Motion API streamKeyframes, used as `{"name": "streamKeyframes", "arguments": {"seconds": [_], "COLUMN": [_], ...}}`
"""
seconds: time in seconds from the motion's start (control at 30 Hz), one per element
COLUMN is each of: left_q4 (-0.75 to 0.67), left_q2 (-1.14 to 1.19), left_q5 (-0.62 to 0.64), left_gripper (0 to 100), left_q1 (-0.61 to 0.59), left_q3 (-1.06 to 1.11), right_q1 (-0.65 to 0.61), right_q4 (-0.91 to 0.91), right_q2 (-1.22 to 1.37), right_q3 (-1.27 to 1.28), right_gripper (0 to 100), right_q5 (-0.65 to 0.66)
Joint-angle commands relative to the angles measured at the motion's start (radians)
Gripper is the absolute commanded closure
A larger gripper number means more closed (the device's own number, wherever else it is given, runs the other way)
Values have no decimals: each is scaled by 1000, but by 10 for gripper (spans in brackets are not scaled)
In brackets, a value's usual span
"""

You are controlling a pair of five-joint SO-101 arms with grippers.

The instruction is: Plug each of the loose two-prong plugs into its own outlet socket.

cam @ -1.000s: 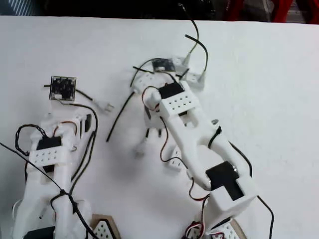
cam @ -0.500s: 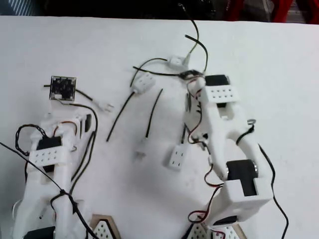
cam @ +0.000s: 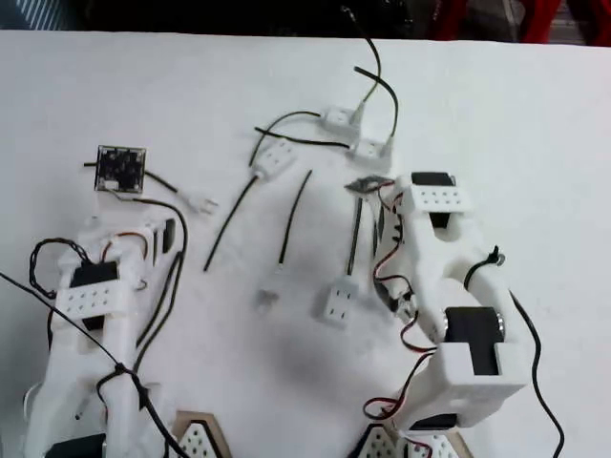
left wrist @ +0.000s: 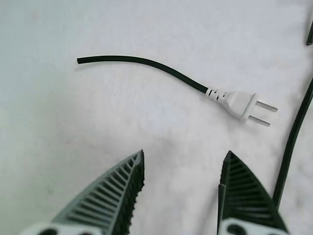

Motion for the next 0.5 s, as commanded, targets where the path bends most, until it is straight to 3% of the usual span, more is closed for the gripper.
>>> {"name": "streamKeyframes", "arguments": {"seconds": [0.0,0.2,0.47], "left_q4": [-20,-20,-20], "left_q2": [-28,-28,-28], "left_q5": [-2,-2,-2], "left_gripper": [745,745,745], "left_q1": [10,10,10], "left_q3": [-2,-2,-2], "right_q1": [4,2,4], "right_q4": [-1,-38,-47], "right_q2": [-7,93,102], "right_q3": [2,-3,0], "right_gripper": [920,981,981], "right_q5": [8,12,8]}}
